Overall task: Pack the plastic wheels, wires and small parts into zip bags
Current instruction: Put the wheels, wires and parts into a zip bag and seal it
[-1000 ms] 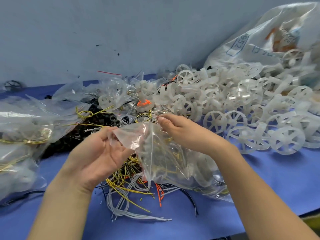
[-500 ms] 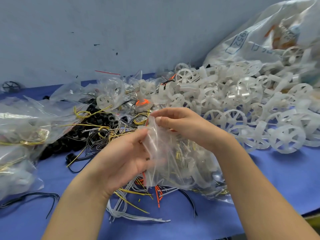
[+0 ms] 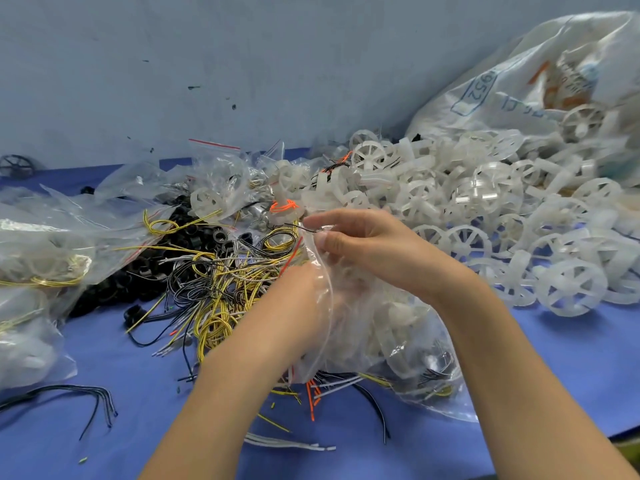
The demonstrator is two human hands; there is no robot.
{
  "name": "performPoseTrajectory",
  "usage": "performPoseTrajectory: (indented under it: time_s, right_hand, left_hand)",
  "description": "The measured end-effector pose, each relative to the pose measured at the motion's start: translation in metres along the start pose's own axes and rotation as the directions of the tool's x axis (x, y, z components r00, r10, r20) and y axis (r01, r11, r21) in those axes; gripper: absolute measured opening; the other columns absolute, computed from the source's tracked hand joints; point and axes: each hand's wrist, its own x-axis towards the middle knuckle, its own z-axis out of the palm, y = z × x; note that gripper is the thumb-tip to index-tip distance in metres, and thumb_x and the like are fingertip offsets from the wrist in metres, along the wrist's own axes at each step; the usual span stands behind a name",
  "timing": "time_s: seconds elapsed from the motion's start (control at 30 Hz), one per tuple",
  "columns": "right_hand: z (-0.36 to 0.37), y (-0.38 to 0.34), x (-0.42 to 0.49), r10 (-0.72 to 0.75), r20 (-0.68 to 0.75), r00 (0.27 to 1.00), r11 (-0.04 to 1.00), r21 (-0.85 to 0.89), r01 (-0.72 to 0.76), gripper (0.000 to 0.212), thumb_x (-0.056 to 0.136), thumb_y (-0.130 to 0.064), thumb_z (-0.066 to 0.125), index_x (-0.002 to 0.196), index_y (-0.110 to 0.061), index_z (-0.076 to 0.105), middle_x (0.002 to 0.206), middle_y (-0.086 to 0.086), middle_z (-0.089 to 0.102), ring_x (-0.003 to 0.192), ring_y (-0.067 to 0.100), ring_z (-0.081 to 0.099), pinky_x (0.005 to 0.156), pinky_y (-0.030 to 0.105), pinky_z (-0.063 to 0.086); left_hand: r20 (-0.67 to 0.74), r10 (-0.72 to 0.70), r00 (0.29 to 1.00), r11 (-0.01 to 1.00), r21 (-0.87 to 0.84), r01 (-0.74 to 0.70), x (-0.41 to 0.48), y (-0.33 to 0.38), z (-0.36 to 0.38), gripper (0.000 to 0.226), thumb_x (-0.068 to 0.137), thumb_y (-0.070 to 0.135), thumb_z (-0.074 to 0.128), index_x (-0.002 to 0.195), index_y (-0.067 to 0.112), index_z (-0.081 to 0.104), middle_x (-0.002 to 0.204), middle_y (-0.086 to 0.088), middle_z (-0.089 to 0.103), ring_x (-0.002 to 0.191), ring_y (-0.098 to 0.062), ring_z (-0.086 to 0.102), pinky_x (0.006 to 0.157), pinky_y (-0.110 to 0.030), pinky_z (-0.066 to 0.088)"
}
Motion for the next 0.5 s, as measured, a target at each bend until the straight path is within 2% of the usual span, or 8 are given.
performPoseTrajectory:
  time_s: [0.03,0.1,0.17,0.23,0.3,0.33,0.43,0.5]
  right_hand:
    - [0.000,0.001,0.000,0.017,0.016,1.000,1.000,-0.017,-0.017,0.025,0.096,-0.018,0.063,0.119,-0.020,0.070,0.090,-0.003,0.073,0.081,0.009,0.064,0.082,0.019,0.051]
    - [-0.002,0.002,-0.001,0.028,0.027,0.999,0.999,-0.024,-0.027,0.022,0.094,-0.019,0.066,0.115,-0.022,0.073,0.101,0.000,0.076,0.095,0.011,0.070,0.089,0.021,0.052]
    - [-0.005,0.001,-0.001,0.010,-0.015,1.000,1.000,-0.021,-0.010,0.017,0.093,-0.020,0.068,0.108,-0.025,0.075,0.097,-0.005,0.077,0.095,0.003,0.069,0.085,0.015,0.052]
    - [-0.009,-0.002,-0.002,-0.019,-0.084,0.996,1.000,-0.016,0.018,0.015,0.092,-0.019,0.069,0.104,-0.023,0.076,0.095,-0.006,0.077,0.090,0.001,0.069,0.081,0.011,0.049]
    - [-0.012,-0.004,-0.004,-0.048,-0.159,0.986,0.998,0.021,0.053,0.014,0.092,-0.017,0.069,0.104,-0.020,0.076,0.093,-0.004,0.077,0.086,0.002,0.068,0.080,0.012,0.048]
    - [-0.013,-0.005,-0.004,-0.060,-0.204,0.977,0.995,0.060,0.073,0.013,0.091,-0.016,0.069,0.102,-0.018,0.076,0.088,-0.006,0.075,0.079,0.000,0.065,0.076,0.011,0.047]
    - [-0.017,-0.013,-0.005,-0.089,-0.358,0.929,0.978,0.143,0.149,0.011,0.091,-0.011,0.068,0.098,-0.016,0.076,0.075,-0.010,0.070,0.070,-0.002,0.058,0.068,0.010,0.044]
    - [-0.020,-0.020,-0.007,-0.121,-0.435,0.892,0.970,0.139,0.199,0.011,0.091,-0.010,0.068,0.098,-0.013,0.075,0.069,-0.015,0.068,0.064,-0.005,0.057,0.066,0.009,0.044]
  left_hand:
    - [0.013,0.004,1.000,0.999,0.047,-0.005,0.001,0.000,-0.003,0.017,0.102,0.010,0.045,0.094,0.003,0.059,0.098,-0.022,0.066,0.093,-0.033,0.064,0.080,-0.035,0.049]
    - [0.080,0.022,0.997,0.999,0.033,-0.025,0.001,-0.010,-0.013,0.032,0.103,0.021,0.044,0.079,0.005,0.057,0.068,-0.010,0.065,0.063,-0.024,0.065,0.059,-0.032,0.053]
    - [0.109,0.039,0.993,0.988,-0.151,-0.022,-0.004,-0.019,-0.023,0.043,0.101,0.035,0.043,0.082,0.003,0.064,0.064,-0.005,0.066,0.053,-0.020,0.062,0.051,-0.030,0.052]
    - [0.079,0.060,0.995,0.970,-0.241,-0.039,-0.010,-0.028,-0.033,0.059,0.090,0.061,0.043,0.084,0.010,0.072,0.065,0.000,0.063,0.054,-0.013,0.058,0.048,-0.025,0.050]
    - [0.082,0.094,0.992,0.991,-0.102,-0.086,-0.018,-0.031,-0.040,0.068,0.076,0.086,0.037,0.089,0.031,0.074,0.061,0.007,0.052,0.053,-0.005,0.049,0.049,-0.019,0.043]
    - [0.127,0.115,0.985,0.993,0.005,-0.116,-0.022,-0.033,-0.042,0.068,0.069,0.091,0.036,0.096,0.040,0.071,0.063,0.008,0.049,0.053,-0.003,0.045,0.050,-0.018,0.040]
    - [0.199,0.108,0.974,0.965,0.215,-0.151,-0.029,-0.038,-0.037,0.057,0.065,0.091,0.042,0.103,0.053,0.063,0.086,0.014,0.053,0.067,0.001,0.055,0.069,-0.023,0.049]
    - [0.081,0.166,0.983,0.956,0.232,-0.181,-0.025,-0.042,-0.037,0.047,0.068,0.081,0.045,0.098,0.051,0.064,0.091,0.013,0.059,0.077,0.001,0.060,0.077,-0.029,0.052]
